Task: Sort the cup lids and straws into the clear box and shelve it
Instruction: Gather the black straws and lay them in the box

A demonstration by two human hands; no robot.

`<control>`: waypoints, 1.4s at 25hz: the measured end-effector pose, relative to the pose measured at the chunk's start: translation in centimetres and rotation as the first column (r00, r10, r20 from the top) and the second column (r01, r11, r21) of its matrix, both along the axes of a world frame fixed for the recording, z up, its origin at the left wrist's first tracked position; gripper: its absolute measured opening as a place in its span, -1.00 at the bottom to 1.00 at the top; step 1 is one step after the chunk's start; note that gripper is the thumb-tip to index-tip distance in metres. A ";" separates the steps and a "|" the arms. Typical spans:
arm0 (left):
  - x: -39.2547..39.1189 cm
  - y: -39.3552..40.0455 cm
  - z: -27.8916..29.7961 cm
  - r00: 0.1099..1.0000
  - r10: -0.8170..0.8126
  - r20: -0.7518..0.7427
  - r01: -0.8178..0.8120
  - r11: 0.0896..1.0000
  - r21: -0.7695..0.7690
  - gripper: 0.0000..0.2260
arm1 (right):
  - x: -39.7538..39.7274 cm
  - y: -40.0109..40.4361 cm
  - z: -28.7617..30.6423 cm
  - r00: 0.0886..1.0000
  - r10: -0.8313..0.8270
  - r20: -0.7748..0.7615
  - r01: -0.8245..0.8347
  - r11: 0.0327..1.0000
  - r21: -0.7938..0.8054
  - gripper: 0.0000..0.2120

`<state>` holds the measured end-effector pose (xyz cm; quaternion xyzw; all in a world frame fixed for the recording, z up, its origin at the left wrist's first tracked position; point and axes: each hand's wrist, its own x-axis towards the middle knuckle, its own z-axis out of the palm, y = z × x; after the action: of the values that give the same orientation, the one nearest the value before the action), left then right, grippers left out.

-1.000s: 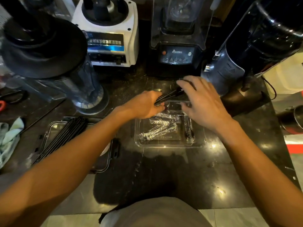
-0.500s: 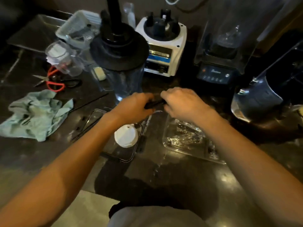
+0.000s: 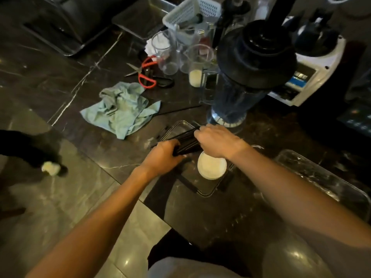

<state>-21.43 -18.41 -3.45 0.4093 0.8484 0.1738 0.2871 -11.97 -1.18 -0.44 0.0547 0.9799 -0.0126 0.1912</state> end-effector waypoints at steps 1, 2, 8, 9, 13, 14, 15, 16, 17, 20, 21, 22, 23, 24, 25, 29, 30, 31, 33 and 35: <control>-0.2 0.0 -0.5 1.000 -0.003 -0.015 0.003 1.000 -0.028 -0.75 | -0.8 0.4 -0.5 0.999 -0.003 0.033 0.002 1.000 0.006 -0.70; -0.3 0.2 -1.0 0.999 -0.023 -0.040 0.021 0.998 -0.062 -0.73 | -1.4 0.7 -0.9 0.998 -0.011 0.068 0.010 1.000 0.006 -0.70; -0.2 1.9 -3.1 0.940 -0.164 -0.300 0.116 0.978 -0.171 -0.59 | -3.2 2.2 -2.4 0.983 -0.074 0.165 0.083 0.995 -0.047 -0.69; -0.1 2.1 -3.3 0.933 -0.168 -0.317 0.115 0.977 -0.178 -0.57 | -3.2 2.3 -2.5 0.982 -0.085 0.169 0.096 0.993 -0.062 -0.68; 0.1 2.5 -4.0 0.941 -0.096 -0.325 0.060 0.991 -0.118 -0.50 | -3.0 2.8 -2.4 0.984 -0.112 0.138 0.130 0.984 -0.125 -0.61; 0.0 2.6 -4.1 0.941 -0.089 -0.327 0.056 0.992 -0.109 -0.49 | -2.9 3.0 -2.3 0.984 -0.120 0.134 0.139 0.981 -0.138 -0.59; -0.1 2.6 -4.2 0.939 -0.091 -0.331 0.058 0.992 -0.109 -0.48 | -2.7 3.1 -2.3 0.983 -0.125 0.134 0.145 0.978 -0.147 -0.57; -0.2 2.6 -4.1 0.937 -0.098 -0.335 0.062 0.991 -0.118 -0.46 | -2.6 3.2 -2.3 0.983 -0.128 0.135 0.148 0.977 -0.151 -0.56; -0.3 2.7 -4.1 0.933 -0.108 -0.342 0.067 0.989 -0.129 -0.43 | -2.4 3.2 -2.4 0.983 -0.127 0.131 0.147 0.978 -0.150 -0.56; -0.3 2.6 -4.1 0.905 -0.131 -0.404 0.067 0.983 -0.168 -0.33 | -2.0 3.2 -2.5 0.986 -0.129 0.106 0.143 0.980 -0.137 -0.59; -0.2 2.5 -4.1 0.891 -0.134 -0.433 0.065 0.983 -0.171 -0.30 | -1.9 3.2 -2.5 0.987 -0.128 0.100 0.141 0.982 -0.126 -0.59; -0.1 2.5 -4.2 0.880 -0.137 -0.455 0.066 0.984 -0.168 -0.27 | -1.7 3.2 -2.5 0.987 -0.127 0.097 0.137 0.984 -0.114 -0.59; 0.0 2.5 -4.2 0.874 -0.136 -0.466 0.067 0.985 -0.162 -0.24 | -1.5 3.1 -2.4 0.988 -0.126 0.093 0.135 0.985 -0.105 -0.58; 0.0 2.5 -4.3 0.874 -0.135 -0.468 0.068 0.985 -0.158 -0.23 | -1.3 3.1 -2.4 0.988 -0.127 0.087 0.136 0.985 -0.102 -0.58; 0.1 2.5 -4.4 0.876 -0.134 -0.463 0.069 0.986 -0.154 -0.21 | -1.1 3.1 -2.3 0.988 -0.132 0.080 0.140 0.985 -0.106 -0.58; 0.4 2.6 -4.3 0.886 -0.147 -0.440 0.091 0.985 -0.145 -0.17 | -0.5 3.1 -1.9 0.987 -0.155 0.046 0.160 0.978 -0.132 -0.60; 0.4 2.6 -4.2 0.887 -0.153 -0.435 0.098 0.984 -0.147 -0.15 | -0.5 3.0 -1.9 0.985 -0.167 0.037 0.170 0.975 -0.142 -0.61; 0.4 2.6 -4.0 0.890 -0.157 -0.429 0.102 0.984 -0.148 -0.13 | -0.5 2.9 -1.8 0.984 -0.178 0.024 0.180 0.972 -0.153 -0.62; 0.0 2.5 -3.2 0.902 -0.143 -0.407 0.102 0.987 -0.121 -0.12 | -0.7 2.6 -1.6 0.981 -0.194 -0.019 0.189 0.967 -0.170 -0.65; -0.8 2.6 -2.4 0.941 -0.032 -0.337 0.035 0.999 0.002 -0.20 | -1.6 2.4 -1.4 0.971 -0.234 -0.055 0.218 0.955 -0.201 -0.67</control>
<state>-22.21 -15.76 -5.81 0.4485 0.8772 0.0998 0.1393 -13.56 1.18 -1.86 0.1471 0.9680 -0.1317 0.1546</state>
